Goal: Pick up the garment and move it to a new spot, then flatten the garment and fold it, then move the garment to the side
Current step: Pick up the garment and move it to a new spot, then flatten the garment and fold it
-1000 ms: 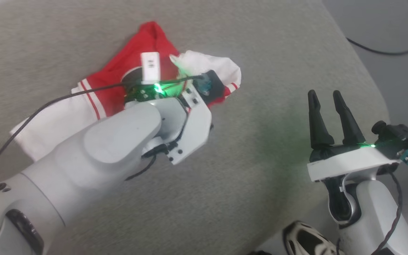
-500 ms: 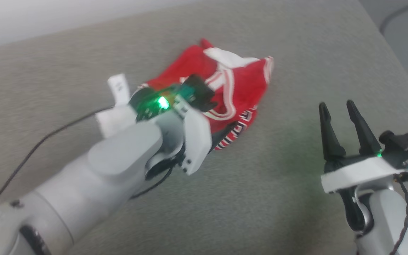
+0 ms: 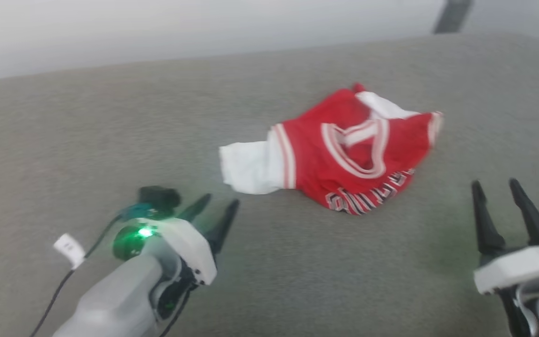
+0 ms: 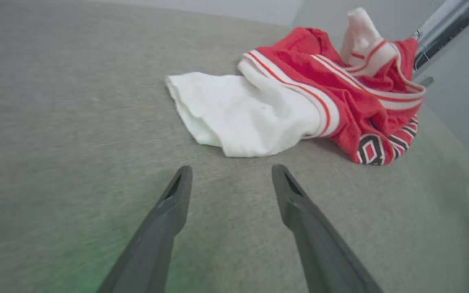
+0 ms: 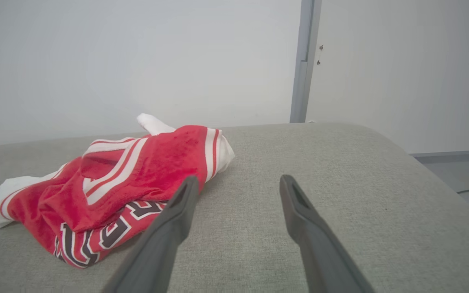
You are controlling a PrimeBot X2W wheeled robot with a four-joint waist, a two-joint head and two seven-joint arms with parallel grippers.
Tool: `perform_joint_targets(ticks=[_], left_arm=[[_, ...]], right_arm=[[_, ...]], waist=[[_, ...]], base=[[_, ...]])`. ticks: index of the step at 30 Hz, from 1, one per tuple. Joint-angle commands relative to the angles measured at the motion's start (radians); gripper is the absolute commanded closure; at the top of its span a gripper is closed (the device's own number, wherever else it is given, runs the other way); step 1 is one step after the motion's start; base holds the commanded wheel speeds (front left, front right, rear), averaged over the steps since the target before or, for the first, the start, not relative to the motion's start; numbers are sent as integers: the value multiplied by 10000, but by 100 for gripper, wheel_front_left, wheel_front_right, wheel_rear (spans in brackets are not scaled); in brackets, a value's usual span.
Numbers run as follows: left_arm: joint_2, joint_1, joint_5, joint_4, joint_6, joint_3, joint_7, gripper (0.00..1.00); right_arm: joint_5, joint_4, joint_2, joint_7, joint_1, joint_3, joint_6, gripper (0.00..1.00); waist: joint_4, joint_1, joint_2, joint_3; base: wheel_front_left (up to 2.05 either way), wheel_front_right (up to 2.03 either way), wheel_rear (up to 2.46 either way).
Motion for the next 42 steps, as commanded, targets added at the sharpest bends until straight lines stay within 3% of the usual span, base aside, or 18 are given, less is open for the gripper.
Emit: perform_joint_targets(ticks=[1,6,12,17,21,31,42], left_arm=[[35,275,177,-185,96,505,-43,0],[152,2115,1394,-1136,181,2976,-48,0],[182,4236,3318,-2597,489,5567,-50,0],[-68,5735,5078,-3995,694,7369,-51,0],[-484,6531,6222,-4910,505,8499,-52,0],[-1719,7358,7775,-5425,-103,9809,-52,0],[-2201,7159,8231,-5357,-423,10316,-53,0]], right_arm=[[-50,8,-73,-26,195,-76,1,0],[-119,-51,-291,-24,821,-375,1,0],[-167,-161,-357,-24,1277,-674,1,0],[-106,-305,-237,-26,1418,-1047,1,0],[17,-508,-121,-26,1422,-1291,1,0],[147,-707,164,-24,1493,-1323,1,0],[146,-673,208,-24,1289,-1199,1,0]], waist=[[599,-1,0,-310],[1096,-1,0,-580],[1136,-1,0,-986],[972,-1,0,-1300],[851,-1,0,-1466],[692,-1,0,-1489],[593,-1,0,-1380]], base=[[0,0,0],[0,0,0],[0,0,0],[0,0,0],[0,0,0],[0,0,0],[0,0,0]])
